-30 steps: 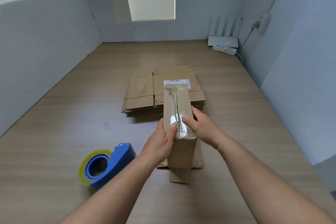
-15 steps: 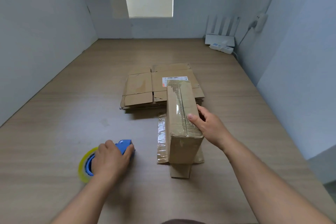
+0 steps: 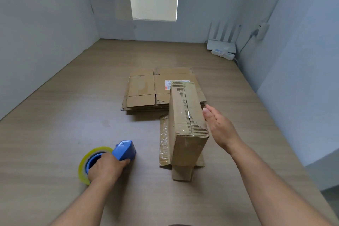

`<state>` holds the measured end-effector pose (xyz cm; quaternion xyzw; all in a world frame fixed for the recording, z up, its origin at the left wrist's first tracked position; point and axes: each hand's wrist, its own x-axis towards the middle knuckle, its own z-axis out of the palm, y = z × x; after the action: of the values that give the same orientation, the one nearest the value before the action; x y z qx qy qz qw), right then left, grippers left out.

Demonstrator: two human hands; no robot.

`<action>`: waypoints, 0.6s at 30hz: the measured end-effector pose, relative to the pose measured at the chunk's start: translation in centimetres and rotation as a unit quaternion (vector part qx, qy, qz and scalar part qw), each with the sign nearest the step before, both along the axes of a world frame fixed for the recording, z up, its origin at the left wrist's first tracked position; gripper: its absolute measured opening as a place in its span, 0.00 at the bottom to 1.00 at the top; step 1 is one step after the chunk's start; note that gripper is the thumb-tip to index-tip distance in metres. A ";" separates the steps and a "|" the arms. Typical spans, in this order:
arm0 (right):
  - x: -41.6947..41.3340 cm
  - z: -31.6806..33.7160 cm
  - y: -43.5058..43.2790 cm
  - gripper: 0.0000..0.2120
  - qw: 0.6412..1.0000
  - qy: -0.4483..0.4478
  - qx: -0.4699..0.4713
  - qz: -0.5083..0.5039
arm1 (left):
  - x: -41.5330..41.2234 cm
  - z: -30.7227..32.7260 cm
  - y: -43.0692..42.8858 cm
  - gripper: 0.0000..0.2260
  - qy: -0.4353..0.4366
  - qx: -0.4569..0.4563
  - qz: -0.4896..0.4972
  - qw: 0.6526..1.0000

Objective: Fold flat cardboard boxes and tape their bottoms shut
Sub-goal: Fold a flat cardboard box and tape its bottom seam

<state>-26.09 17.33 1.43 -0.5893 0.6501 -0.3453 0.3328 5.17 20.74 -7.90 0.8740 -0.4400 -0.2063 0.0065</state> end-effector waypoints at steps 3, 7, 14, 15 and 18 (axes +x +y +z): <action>-0.3 0.8 0.3 0.27 0.998 0.056 -0.023 -0.030 | 0.2 1.5 -0.4 0.19 0.036 -0.037 -0.031 0.998; -0.1 3.2 1.2 0.20 0.972 0.155 -0.165 -0.061 | -0.2 5.6 -1.0 0.10 0.236 -0.175 -0.100 0.951; 3.5 8.1 2.6 0.25 0.983 -0.076 -0.094 0.136 | -1.5 15.3 -0.6 0.22 0.420 -0.222 -0.283 0.833; 4.1 8.3 2.8 0.29 0.980 -0.090 -0.064 0.167 | -1.8 16.0 -0.4 0.23 0.432 -0.217 -0.306 0.820; 5.3 8.3 3.1 0.27 0.970 -0.129 -0.040 0.200 | -2.5 17.1 -0.1 0.25 0.437 -0.205 -0.357 0.800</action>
<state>-20.77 20.44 9.77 -0.6708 0.4560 -0.3707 0.4523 2.71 20.63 9.17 0.4501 -0.7032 -0.4593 0.3031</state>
